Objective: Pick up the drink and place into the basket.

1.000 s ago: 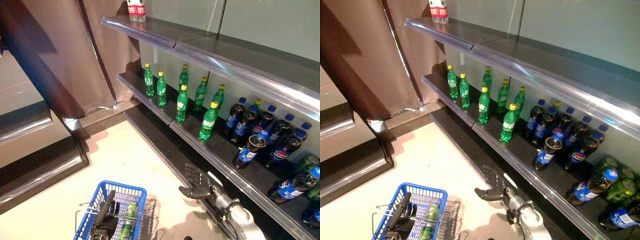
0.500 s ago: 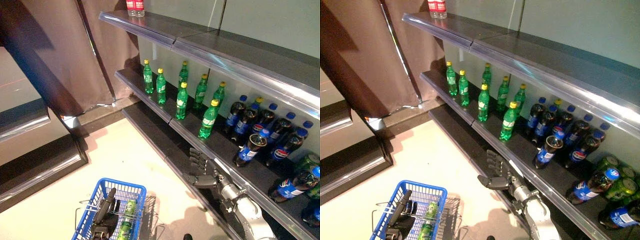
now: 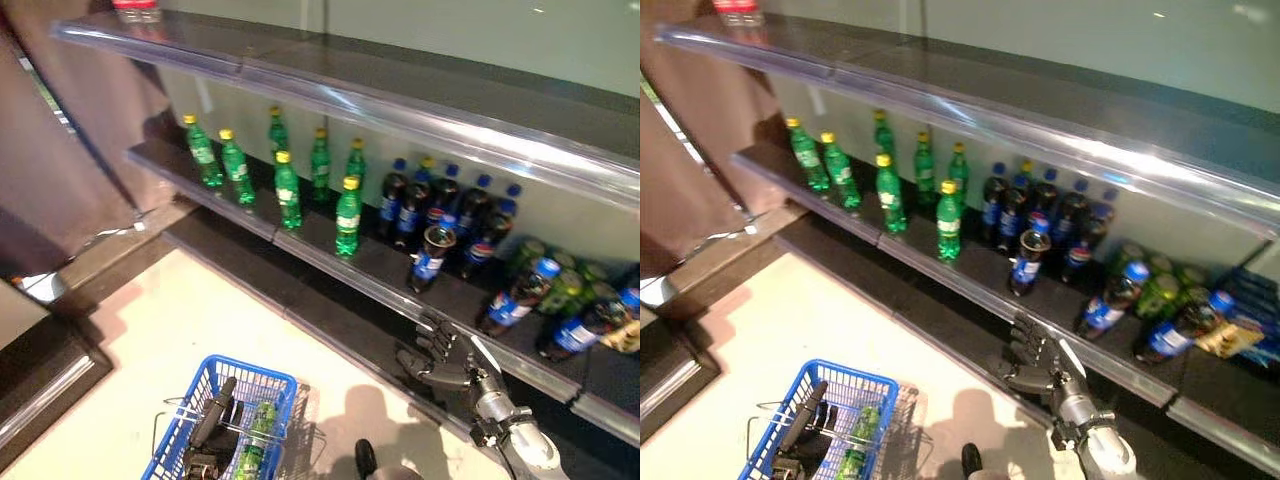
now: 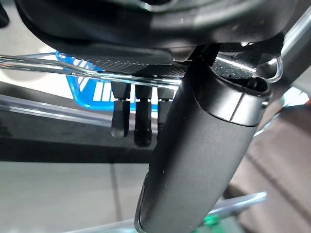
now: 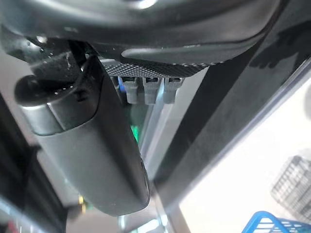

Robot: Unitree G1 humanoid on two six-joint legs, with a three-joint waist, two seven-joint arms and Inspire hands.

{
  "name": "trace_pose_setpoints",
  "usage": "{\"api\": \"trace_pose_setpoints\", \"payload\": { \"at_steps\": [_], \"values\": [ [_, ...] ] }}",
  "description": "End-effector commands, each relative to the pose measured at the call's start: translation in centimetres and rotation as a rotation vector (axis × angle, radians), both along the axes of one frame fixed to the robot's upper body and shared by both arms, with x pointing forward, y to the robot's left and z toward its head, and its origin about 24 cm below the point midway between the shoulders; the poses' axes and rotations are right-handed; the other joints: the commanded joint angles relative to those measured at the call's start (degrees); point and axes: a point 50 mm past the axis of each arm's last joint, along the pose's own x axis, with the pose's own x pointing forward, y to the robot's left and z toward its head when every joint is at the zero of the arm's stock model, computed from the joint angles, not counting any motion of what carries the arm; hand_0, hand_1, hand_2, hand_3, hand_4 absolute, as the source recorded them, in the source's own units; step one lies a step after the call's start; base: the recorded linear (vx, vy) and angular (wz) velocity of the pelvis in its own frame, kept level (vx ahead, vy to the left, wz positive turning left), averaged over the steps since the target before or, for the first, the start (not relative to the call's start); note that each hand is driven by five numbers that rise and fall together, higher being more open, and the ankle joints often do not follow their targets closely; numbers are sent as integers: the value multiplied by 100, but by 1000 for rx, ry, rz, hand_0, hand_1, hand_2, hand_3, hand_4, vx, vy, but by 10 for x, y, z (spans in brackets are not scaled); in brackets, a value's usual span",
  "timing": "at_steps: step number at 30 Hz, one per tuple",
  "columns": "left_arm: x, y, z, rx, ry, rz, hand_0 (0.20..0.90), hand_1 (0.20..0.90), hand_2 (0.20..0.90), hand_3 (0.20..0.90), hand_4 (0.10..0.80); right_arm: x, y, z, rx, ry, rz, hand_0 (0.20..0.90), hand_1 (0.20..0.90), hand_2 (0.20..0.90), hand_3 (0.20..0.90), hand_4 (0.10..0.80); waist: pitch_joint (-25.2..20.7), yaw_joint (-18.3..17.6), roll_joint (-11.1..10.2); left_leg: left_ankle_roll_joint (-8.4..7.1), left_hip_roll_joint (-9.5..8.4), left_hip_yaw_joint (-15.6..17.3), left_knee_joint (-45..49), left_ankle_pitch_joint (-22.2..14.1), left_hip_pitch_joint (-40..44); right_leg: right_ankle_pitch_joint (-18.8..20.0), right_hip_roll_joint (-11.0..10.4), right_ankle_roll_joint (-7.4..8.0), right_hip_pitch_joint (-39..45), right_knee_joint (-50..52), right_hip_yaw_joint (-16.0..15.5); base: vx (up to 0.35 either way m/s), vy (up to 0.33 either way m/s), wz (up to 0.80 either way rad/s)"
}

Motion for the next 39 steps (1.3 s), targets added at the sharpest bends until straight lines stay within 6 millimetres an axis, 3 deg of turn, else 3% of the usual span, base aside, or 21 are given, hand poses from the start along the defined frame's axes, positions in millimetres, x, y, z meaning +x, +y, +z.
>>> {"api": "trace_pose_setpoints", "payload": {
  "at_steps": [1,9,17,23,39],
  "values": [
    [78,33,70,168,-452,-62,300,300,300,200,100,22,2,53,1,-289,21,900,900,900,900,800,-349,-116,14,262,-353,-206,551,-463,-372,-406,-121,375,351,135,34,-1,25,-46],
    [89,27,72,161,-461,-53,300,300,300,200,100,18,-8,52,-4,-298,-95,900,900,900,900,800,-292,-300,-11,324,-396,-100,599,-537,-377,-324,-75,445,151,227,250,5,10,-24],
    [86,27,69,157,-436,-22,300,300,300,200,100,14,-22,52,-13,-332,-285,900,900,900,900,800,-274,-305,5,385,-427,-105,599,-595,-330,-295,-44,475,84,255,282,32,-12,-11],
    [81,30,67,161,-414,-11,300,300,300,200,100,9,-31,51,-58,-342,-426,900,900,900,900,800,-264,-248,21,409,-443,-196,548,-574,-304,-307,-45,489,88,280,211,22,-17,0],
    [65,39,61,171,-374,-30,300,300,300,200,100,5,-41,56,-140,-365,-550,900,900,900,900,800,-182,-25,11,400,-425,-390,428,-456,-288,-331,-76,528,114,314,-107,34,-35,4]
  ]
}}
